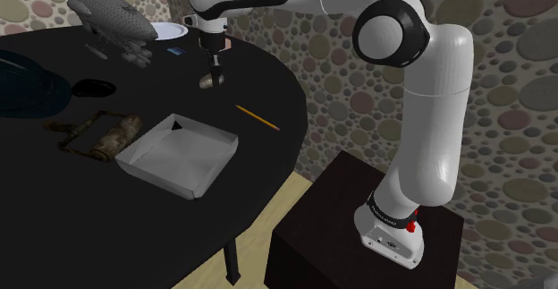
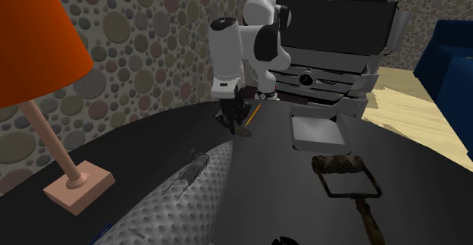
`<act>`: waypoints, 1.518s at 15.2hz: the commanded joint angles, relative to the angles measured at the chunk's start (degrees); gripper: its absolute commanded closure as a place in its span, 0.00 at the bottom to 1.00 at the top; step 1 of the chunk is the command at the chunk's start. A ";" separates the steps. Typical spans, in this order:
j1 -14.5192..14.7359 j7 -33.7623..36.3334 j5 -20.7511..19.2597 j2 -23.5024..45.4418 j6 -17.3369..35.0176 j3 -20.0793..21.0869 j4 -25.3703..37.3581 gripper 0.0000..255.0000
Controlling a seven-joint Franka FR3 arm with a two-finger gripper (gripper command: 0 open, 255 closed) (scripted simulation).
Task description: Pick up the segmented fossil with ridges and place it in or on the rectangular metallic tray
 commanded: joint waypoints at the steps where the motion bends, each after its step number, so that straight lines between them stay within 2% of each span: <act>1: -0.01 0.13 -0.04 -0.18 -1.49 0.00 1.29 1.00; 14: -0.27 0.92 -0.10 1.11 -11.94 -0.02 13.05 1.00; 18: 2.97 5.02 -0.62 -4.84 -8.59 1.26 4.12 1.00; 23: 6.71 10.61 -1.07 -10.40 -5.66 3.35 -3.88 1.00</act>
